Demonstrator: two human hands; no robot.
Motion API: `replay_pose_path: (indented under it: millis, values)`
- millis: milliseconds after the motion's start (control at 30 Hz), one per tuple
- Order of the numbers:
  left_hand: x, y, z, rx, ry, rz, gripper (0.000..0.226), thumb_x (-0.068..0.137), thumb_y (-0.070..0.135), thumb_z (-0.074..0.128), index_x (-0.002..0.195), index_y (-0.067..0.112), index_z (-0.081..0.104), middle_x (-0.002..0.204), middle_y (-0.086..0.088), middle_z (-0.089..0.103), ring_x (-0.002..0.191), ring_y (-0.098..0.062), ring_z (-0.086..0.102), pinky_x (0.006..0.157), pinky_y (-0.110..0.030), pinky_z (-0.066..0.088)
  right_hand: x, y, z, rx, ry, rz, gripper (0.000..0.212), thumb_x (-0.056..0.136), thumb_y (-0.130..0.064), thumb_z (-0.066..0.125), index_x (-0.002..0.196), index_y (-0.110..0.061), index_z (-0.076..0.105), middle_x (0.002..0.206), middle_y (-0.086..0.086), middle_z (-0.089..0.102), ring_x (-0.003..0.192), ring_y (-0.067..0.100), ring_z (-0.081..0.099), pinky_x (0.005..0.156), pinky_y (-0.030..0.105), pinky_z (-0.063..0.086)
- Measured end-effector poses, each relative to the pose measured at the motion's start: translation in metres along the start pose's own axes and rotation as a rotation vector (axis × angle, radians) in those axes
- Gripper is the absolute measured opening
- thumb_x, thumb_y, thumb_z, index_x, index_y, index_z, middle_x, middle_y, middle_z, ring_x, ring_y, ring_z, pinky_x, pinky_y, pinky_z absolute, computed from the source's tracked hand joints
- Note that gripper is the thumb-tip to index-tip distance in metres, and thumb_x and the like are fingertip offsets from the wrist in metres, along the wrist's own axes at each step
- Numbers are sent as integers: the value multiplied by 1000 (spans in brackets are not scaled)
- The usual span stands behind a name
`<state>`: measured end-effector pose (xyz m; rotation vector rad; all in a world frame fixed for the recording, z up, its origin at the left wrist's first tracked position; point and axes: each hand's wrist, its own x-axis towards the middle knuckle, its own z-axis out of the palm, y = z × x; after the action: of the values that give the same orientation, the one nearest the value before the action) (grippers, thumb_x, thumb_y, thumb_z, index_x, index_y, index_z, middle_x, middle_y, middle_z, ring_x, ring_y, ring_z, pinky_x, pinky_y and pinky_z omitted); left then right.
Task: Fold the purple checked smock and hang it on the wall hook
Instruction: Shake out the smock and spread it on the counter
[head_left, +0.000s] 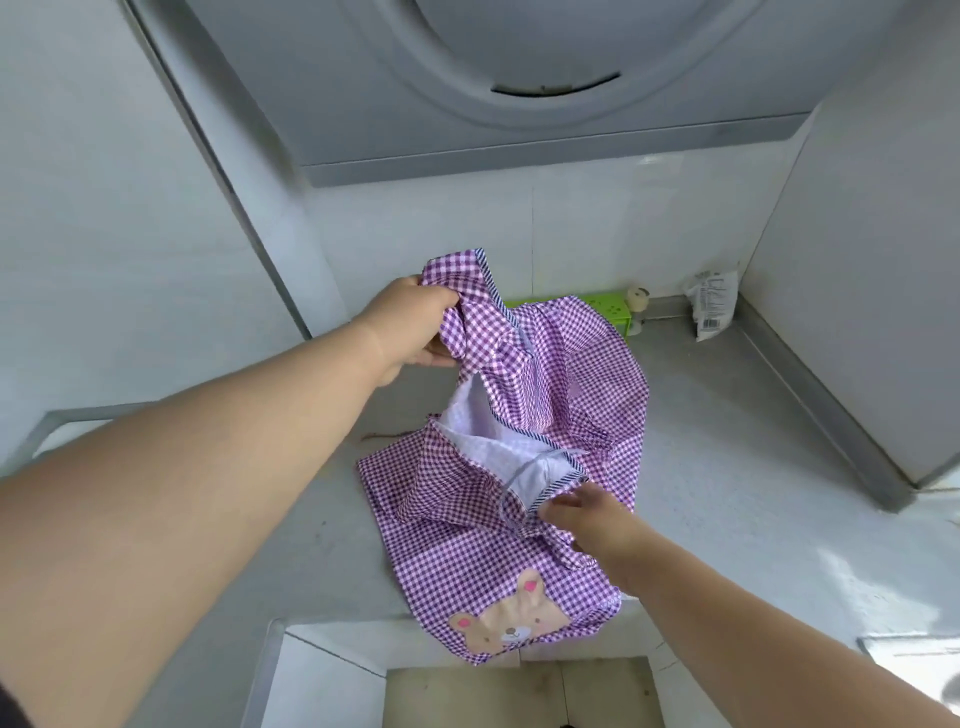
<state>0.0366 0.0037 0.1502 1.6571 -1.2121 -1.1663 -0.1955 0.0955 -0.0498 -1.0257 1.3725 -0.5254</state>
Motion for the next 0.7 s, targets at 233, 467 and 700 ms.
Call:
replay_pose_path:
  millis: [233,467,700]
  values:
    - [-36,11,-50,-129,87,1,24,106,17,53,123,7,67,109,-14,80,97,-30,78,82,-48,67,-23,-49,39,-139,102,-183,20,100,-23,64,85,-9,63,71,2,55,63,16,47,65,33,39]
    - [-80,32,-109,-254,219,52,23,105,15,53,119,5,68,105,-14,81,96,-29,79,71,-41,66,-67,-132,28,-255,277,-434,25,105,-29,55,83,-16,52,66,-4,46,55,11,38,52,29,30]
    - [-125,64,-166,-341,369,159,23,101,24,58,117,13,70,109,-10,79,97,-27,77,76,-43,66,-119,-232,7,-451,452,-672,29,106,-45,52,92,-20,57,76,0,60,69,19,54,62,34,40]
